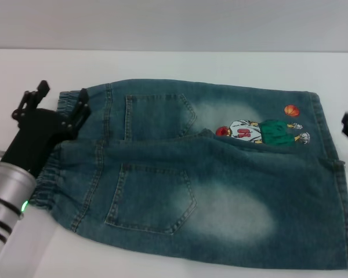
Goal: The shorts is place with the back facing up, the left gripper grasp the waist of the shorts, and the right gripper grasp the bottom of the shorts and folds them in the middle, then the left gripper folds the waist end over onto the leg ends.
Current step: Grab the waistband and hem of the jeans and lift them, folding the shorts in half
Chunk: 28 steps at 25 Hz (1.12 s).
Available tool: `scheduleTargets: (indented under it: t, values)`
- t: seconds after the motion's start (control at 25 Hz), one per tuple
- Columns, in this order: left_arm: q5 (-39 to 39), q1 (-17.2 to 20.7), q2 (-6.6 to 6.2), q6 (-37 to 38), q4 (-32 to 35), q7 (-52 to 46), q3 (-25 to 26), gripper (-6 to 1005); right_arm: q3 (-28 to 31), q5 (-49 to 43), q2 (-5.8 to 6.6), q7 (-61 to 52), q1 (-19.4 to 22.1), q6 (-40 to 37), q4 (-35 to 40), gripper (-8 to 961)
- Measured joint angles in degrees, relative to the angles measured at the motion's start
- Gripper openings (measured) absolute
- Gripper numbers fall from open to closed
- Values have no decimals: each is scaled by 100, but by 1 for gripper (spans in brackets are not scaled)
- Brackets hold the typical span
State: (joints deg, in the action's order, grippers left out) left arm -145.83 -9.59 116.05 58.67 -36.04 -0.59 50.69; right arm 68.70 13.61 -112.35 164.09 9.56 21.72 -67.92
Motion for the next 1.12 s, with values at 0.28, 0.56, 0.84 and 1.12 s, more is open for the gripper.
scheduleTargets:
  t: [0.28, 0.56, 0.84, 1.12]
  values:
    - [-5, 704, -195, -2562, -2318, 948, 755, 788, 510, -621, -275, -18, 387, -3047, -2429, 743]
    - [-8, 1193, -61, -6620, -4730, 1517, 2186, 788, 835, -577, -463, 2, -91, -6257, -3824, 743]
    - [-14, 1192, 162, -8941, -5731, 1623, 3070, 788, 878, -534, -591, 93, -401, -7734, -4624, 743]
    - [-22, 1120, 159, -10812, -6149, 1646, 3836, 787, 893, -502, -621, 92, -614, -8559, -4786, 743]
